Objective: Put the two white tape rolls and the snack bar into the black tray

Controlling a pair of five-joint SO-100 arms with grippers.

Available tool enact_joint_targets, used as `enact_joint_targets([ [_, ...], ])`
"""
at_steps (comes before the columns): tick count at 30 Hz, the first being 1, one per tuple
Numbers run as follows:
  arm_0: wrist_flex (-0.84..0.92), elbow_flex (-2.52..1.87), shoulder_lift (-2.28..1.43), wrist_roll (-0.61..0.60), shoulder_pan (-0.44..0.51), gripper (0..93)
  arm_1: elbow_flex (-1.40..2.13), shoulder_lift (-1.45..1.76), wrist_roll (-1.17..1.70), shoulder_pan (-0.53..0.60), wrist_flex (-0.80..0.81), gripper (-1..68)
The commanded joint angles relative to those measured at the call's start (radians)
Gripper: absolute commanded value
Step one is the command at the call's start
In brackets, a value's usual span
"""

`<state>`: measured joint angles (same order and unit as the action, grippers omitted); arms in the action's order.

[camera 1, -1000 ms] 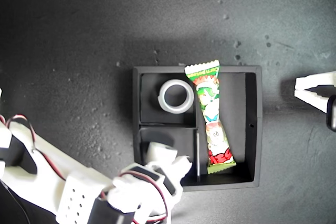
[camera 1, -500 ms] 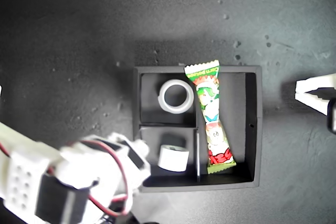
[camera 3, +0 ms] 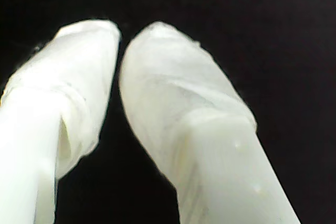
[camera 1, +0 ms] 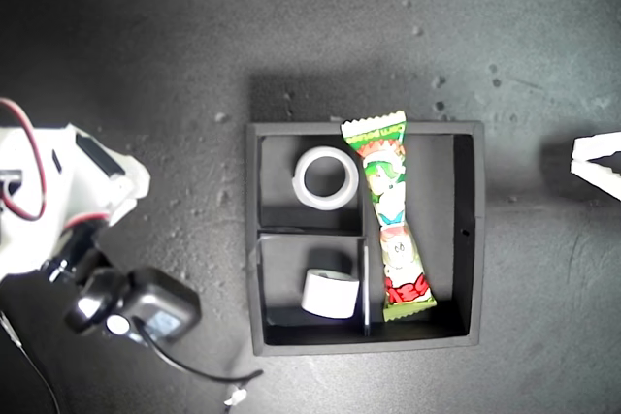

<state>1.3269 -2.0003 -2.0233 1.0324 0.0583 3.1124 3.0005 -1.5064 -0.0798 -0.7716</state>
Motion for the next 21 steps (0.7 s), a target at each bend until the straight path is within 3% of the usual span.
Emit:
enact_joint_targets([
  [1, -0.103, -0.184, -0.081, 0.029, -0.012, 0.1, 0.011, 0.014, 0.084, -0.015, -0.072, -0.4],
  [8, -0.319, -0.529, -0.301, 0.011, -0.044, 0.1, 0.011, 0.014, -0.025, 0.005, -0.224, -0.3],
  [13, -0.359, -0.727, -0.505, -0.002, -0.081, 0.1, 0.011, 0.014, -0.02, 0.084, -0.264, -0.2],
  [21, -0.431, -0.923, -0.71, -0.02, -0.087, 0.1, 0.011, 0.014, -0.077, 0.089, -0.288, 0.0],
])
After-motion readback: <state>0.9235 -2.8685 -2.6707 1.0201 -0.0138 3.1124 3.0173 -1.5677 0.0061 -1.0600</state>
